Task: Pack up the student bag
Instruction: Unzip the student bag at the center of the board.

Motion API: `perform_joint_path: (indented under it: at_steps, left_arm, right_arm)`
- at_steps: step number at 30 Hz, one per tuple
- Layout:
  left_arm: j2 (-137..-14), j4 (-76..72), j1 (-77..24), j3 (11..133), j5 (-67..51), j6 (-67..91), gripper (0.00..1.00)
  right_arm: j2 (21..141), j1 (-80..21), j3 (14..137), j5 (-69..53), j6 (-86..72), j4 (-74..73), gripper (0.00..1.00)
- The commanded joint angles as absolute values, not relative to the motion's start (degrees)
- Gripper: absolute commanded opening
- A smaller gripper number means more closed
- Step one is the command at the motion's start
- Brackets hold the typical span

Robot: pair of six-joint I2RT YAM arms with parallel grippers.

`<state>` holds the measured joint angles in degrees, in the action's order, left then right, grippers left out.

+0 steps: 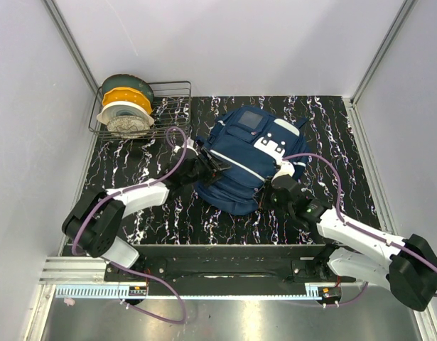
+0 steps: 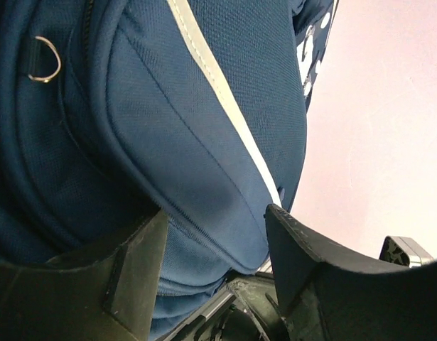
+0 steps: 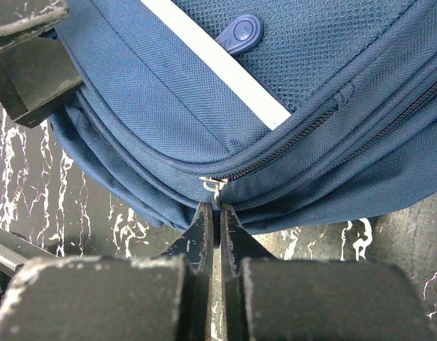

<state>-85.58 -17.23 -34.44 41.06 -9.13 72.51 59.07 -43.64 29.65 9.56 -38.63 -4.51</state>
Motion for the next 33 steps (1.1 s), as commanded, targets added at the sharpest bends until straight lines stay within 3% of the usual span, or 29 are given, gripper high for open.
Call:
perform_joint_path:
  at_steps: [1,3,7,8,15,33]
  left_arm:
    - [-88.41,-19.77,-34.63,46.31,-8.7,72.34,0.58]
    - [-88.95,-20.21,-34.63,46.58,-8.88,71.99,0.44]
    - [-88.6,-19.69,-34.54,46.14,-8.35,70.49,0.05]
    - [-88.25,-19.25,-34.54,46.14,-8.0,69.97,0.01]
    - [-86.14,-15.47,-33.58,46.49,-6.86,65.05,0.0]
    - [-79.98,-6.34,-21.97,45.87,-18.18,49.77,0.0]
  right_arm:
    - [57.4,-44.38,30.59,10.55,-37.62,-3.69,0.0]
    - [56.87,-44.3,30.67,10.9,-37.35,-4.39,0.0]
    - [54.94,-44.47,30.06,11.51,-36.91,-4.92,0.0]
    - [54.67,-44.39,29.88,12.21,-36.83,-5.27,0.0]
    - [53.96,-44.12,30.06,21.61,-38.41,-12.55,0.0]
    - [57.04,-38.15,32.78,22.94,-33.93,-14.5,0.0]
